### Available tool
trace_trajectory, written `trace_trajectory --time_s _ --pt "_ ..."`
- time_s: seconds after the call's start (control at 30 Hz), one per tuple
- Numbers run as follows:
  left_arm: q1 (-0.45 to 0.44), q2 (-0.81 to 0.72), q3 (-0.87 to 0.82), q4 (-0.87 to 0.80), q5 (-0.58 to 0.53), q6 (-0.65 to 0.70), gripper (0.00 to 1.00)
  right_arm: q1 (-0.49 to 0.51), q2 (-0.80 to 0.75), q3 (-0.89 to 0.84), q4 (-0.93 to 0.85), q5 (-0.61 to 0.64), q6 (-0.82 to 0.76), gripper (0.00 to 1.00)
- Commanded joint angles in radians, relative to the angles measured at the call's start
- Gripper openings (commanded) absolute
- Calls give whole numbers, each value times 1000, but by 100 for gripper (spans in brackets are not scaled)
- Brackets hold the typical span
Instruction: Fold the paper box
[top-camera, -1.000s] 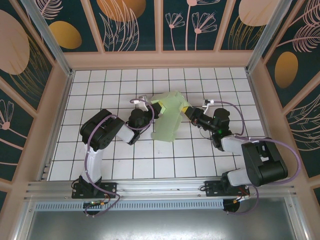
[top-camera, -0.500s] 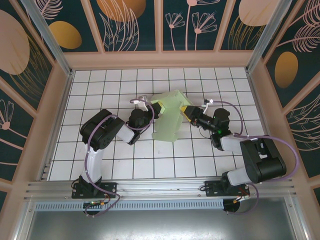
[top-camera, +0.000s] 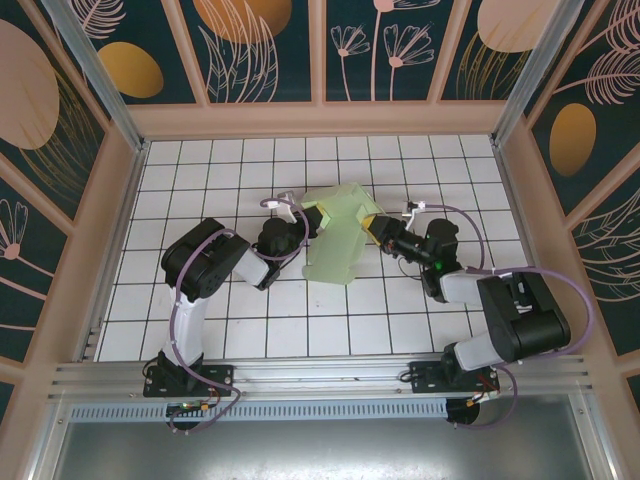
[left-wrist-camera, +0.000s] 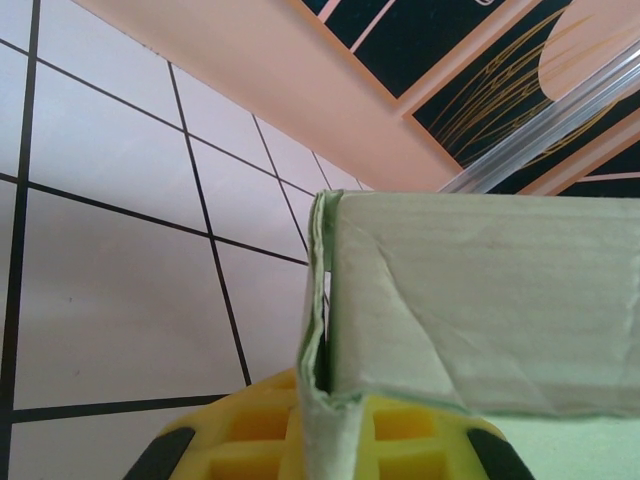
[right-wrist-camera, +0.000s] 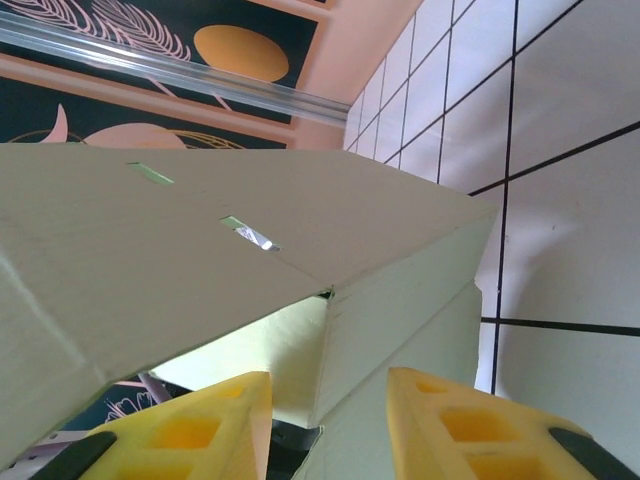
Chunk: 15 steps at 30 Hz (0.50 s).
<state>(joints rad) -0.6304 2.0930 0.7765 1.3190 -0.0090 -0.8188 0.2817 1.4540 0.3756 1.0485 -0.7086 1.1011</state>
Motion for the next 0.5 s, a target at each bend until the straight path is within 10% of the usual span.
trace_trajectory --time_s 0.0,0.47 --pt "-4 13 15 19 9 22 0 7 25 29 23 -15 20 34" --pt "-5 18 9 14 -11 38 0 7 58 38 20 -6 53 0"
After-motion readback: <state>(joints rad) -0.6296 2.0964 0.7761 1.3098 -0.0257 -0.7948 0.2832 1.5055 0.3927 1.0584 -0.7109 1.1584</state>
